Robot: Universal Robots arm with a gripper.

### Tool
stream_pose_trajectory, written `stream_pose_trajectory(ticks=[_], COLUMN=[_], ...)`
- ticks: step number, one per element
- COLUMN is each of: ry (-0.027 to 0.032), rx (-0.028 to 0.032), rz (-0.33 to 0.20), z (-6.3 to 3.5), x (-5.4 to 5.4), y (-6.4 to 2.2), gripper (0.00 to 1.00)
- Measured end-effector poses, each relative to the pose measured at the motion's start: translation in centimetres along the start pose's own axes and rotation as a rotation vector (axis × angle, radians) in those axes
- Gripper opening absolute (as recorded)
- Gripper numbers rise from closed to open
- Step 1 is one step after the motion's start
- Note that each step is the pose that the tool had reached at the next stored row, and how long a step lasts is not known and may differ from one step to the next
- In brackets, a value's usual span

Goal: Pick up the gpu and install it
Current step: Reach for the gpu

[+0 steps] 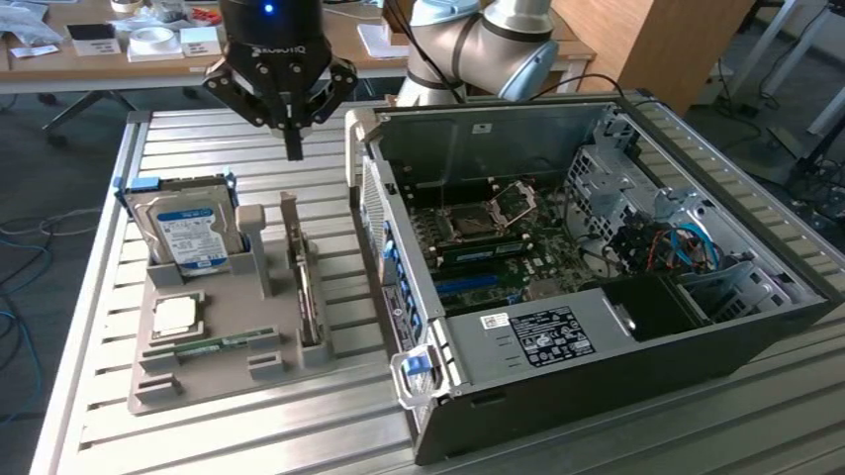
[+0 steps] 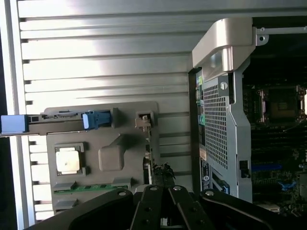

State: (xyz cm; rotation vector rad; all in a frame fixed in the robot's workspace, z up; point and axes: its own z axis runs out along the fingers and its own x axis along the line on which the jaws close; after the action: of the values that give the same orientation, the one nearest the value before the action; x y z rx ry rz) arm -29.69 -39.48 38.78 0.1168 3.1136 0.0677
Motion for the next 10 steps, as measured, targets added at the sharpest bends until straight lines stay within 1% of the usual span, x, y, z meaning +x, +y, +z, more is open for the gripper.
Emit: stream_pose_trajectory(ticks=[7,10], ry=[0.0001,0.0001], rx=[0.0,0.0001], rz=[0.0,0.0], z=[0.01,0.02], x=[0.1,0.31], y=[-0.01,-0.02], gripper=[0.11,0.11])
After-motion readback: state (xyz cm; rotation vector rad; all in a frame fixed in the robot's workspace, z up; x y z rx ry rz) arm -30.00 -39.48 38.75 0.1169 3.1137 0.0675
